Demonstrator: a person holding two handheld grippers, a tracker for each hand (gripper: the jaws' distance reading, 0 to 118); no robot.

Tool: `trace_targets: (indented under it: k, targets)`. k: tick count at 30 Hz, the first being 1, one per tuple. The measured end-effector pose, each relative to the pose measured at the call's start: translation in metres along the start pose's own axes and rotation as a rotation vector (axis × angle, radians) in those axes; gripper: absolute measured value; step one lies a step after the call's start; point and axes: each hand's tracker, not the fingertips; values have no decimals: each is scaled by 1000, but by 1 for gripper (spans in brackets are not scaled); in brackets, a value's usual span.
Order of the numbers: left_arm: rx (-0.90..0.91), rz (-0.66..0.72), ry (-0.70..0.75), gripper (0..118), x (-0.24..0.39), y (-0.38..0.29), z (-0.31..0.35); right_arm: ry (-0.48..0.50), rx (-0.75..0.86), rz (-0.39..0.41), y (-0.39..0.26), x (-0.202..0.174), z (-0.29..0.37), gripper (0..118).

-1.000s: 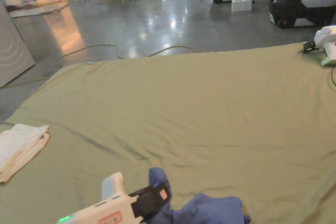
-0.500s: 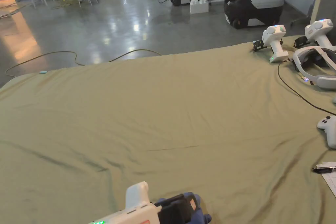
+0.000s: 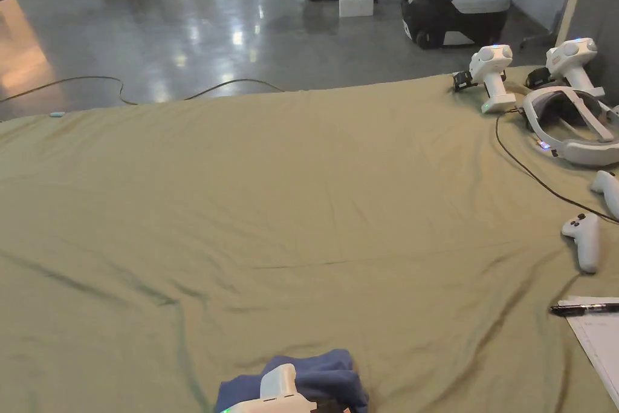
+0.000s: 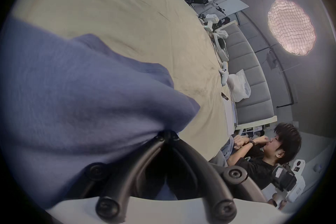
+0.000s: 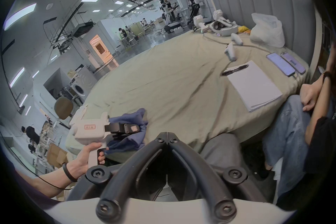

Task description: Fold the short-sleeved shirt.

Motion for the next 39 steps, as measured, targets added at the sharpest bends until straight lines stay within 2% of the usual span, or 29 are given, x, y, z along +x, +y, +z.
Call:
trace_targets:
  k: [2, 3, 5, 6, 7, 8, 9, 10, 11, 13, 14, 16, 17, 19, 20, 23, 25, 26, 27, 28, 29, 31, 33, 35, 37, 38, 39]
  targets:
    - [38, -41, 2, 3, 16, 1, 26, 69, -48, 3, -3, -13, -18, 0]
    - [86, -84, -24, 11, 23, 3, 42, 109, -81, 27, -4, -21, -32, 0]
    - [151, -147, -94, 65, 34, 2, 82, 157, -136, 93, -2, -39, -63, 0]
    - [193, -167, -111, 81, 36, 1, 103, 191, -163, 125, 0, -49, -82, 0]
    - [218, -177, -118, 89, 35, 0, 120, 226, -193, 138, 3, -58, -100, 0]
    - [244, -182, -120, 89, 30, -2, 138, 255, -225, 146, 7, -67, -121, 0]
    - [271, -165, -104, 104, 23, -3, 156, 263, -249, 143, 11, -76, -143, 0]
    - [298, -149, -90, 109, 16, -5, 170, 261, -268, 150, 13, -83, -160, 0]
    - [327, -127, -80, 109, 4, -7, 184, 240, -303, 185, 15, -92, -180, 0]
    - [352, -75, -39, 109, -19, -9, 199, 153, -353, 344, 14, -107, -214, 0]
    - [357, -57, -15, 109, -32, -11, 205, 112, -364, 382, 11, -110, -231, 0]
    - [345, -10, 44, 109, -54, -15, 207, -18, -526, 378, 1, -105, -268, 0]
    - [338, 24, 67, 109, -62, -15, 204, -9, -592, 365, -6, -100, -283, 0]
    - [312, 101, 42, 109, -81, -17, 198, 38, -481, 279, 1, -93, -275, 0]
    - [295, 149, 14, 109, -90, -17, 192, 37, -520, 255, 3, -93, -269, 0]
    - [235, 187, -26, 109, -102, -12, 161, 38, -495, 335, -4, -95, -269, 0]
    - [205, 178, -38, 106, -101, -7, 139, 29, -495, 305, -3, -94, -269, 0]
    - [181, 168, -61, 100, -99, -4, 127, 27, -495, 296, -3, -94, -269, 0]
    - [178, 164, -52, 86, -99, -2, 117, 27, -494, 296, -4, -94, -269, 0]
    - [148, 144, -22, 47, -97, 0, 108, 28, -491, 297, -4, -94, -268, 0]
    - [127, 105, 18, 32, -94, 0, 97, 28, -486, 295, -5, -93, -267, 0]
    - [143, 81, 55, 31, -91, -1, 88, 24, -475, 286, -8, -93, -266, 0]
    - [142, 123, 15, 31, -94, 3, 98, 25, -466, 274, -7, -92, -263, 0]
    - [166, 165, -36, 30, -98, 5, 113, 55, -475, 240, -1, -90, -258, 0]
    - [218, 241, -135, 30, -108, 12, 142, 160, -505, 133, 12, -84, -245, 0]
    - [236, 296, -218, 30, -118, 16, 160, 244, -495, 41, 17, -78, -232, 0]
    - [281, 297, -198, 30, -129, 22, 186, 304, -449, -44, 18, -71, -216, 0]
